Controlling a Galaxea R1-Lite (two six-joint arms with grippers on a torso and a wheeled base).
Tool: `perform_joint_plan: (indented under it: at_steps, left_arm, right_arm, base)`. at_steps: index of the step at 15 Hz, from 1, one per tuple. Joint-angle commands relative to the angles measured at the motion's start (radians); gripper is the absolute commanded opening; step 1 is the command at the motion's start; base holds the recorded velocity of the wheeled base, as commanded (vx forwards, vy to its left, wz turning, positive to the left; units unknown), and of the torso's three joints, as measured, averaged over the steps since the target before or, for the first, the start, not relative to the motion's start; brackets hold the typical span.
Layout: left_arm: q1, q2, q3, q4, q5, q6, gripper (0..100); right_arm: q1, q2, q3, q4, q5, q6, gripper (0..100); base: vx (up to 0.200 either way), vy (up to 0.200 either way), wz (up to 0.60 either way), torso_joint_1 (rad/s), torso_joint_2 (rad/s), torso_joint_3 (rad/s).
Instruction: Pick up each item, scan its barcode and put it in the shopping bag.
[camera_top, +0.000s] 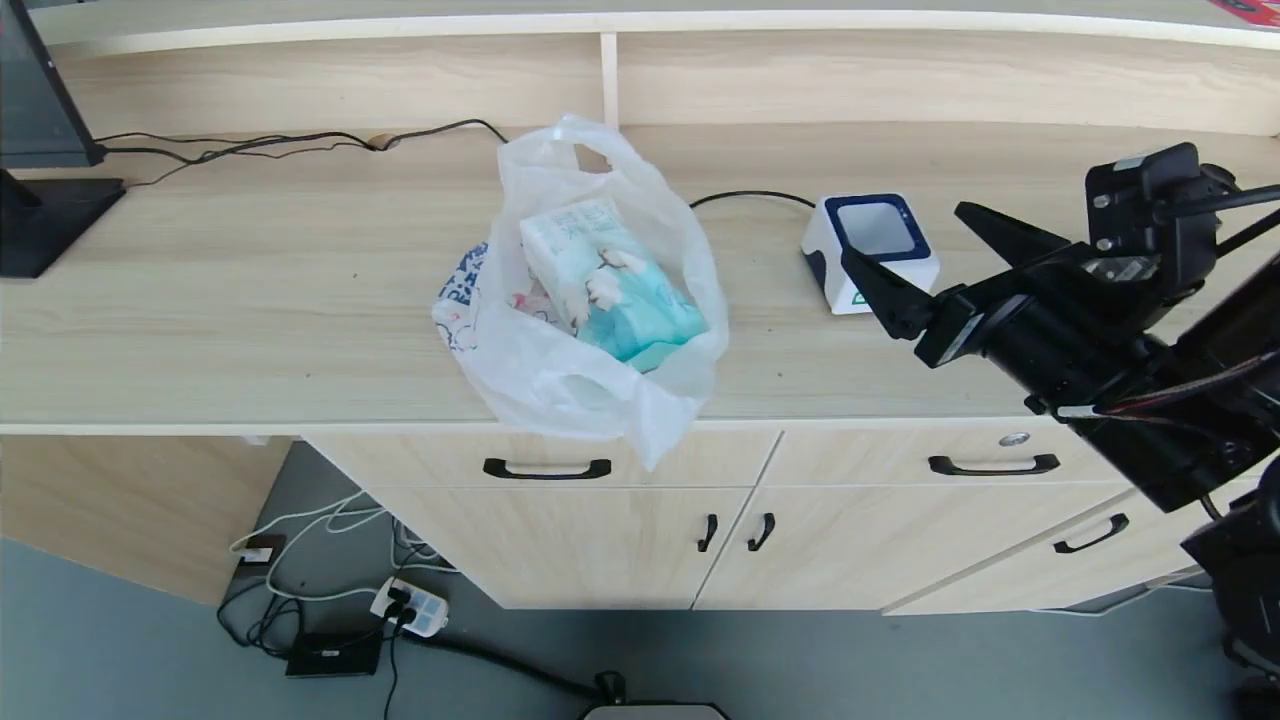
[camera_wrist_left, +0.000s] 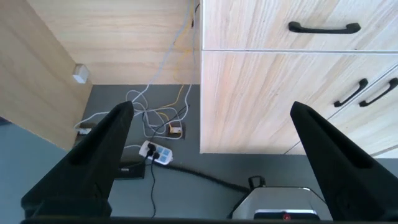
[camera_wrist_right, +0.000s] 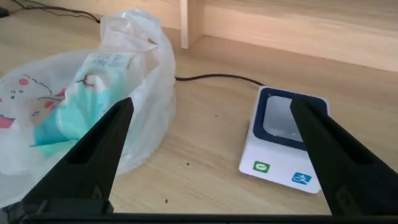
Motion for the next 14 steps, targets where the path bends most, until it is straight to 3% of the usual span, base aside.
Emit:
perform_joint_plan:
  at_steps: [1, 4, 8, 12, 14]
  left_arm:
    - [0.000, 0.000, 0.000, 0.000, 0.000, -0.001, 100]
    - [-0.003, 0.003, 0.000, 0.003, 0.000, -0.004, 100]
    - [-0.002, 0.002, 0.000, 0.003, 0.000, 0.002, 100]
    - [-0.002, 0.002, 0.000, 0.003, 0.000, 0.002, 100]
    - [-0.002, 0.002, 0.000, 0.003, 0.000, 0.001, 100]
  right_arm:
    - [-0.022, -0.013, 0.024, -0.005, 0.000, 0.005, 100]
    - [-0.143, -0.011, 0.068, -0.002, -0.003, 0.075, 100]
    - [-0.339, 0.023, 0.064, 0.000, 0.102, 0.089, 100]
    - [-0.356, 0.049, 0.061, 0.000, 0.111, 0.088, 100]
    - [-0.370, 0.129, -0.019, -0.013, 0.149, 0.094, 100]
  base:
    - [0.000, 0.000, 0.00, 0.000, 0.00, 0.000]
    - [0.000, 0.000, 0.00, 0.000, 0.00, 0.000]
    - [0.000, -0.200, 0.00, -0.005, 0.00, 0.004]
    - [0.000, -0.200, 0.00, 0.007, 0.00, 0.001]
    - [0.100, -0.200, 0.00, -0.005, 0.00, 0.000]
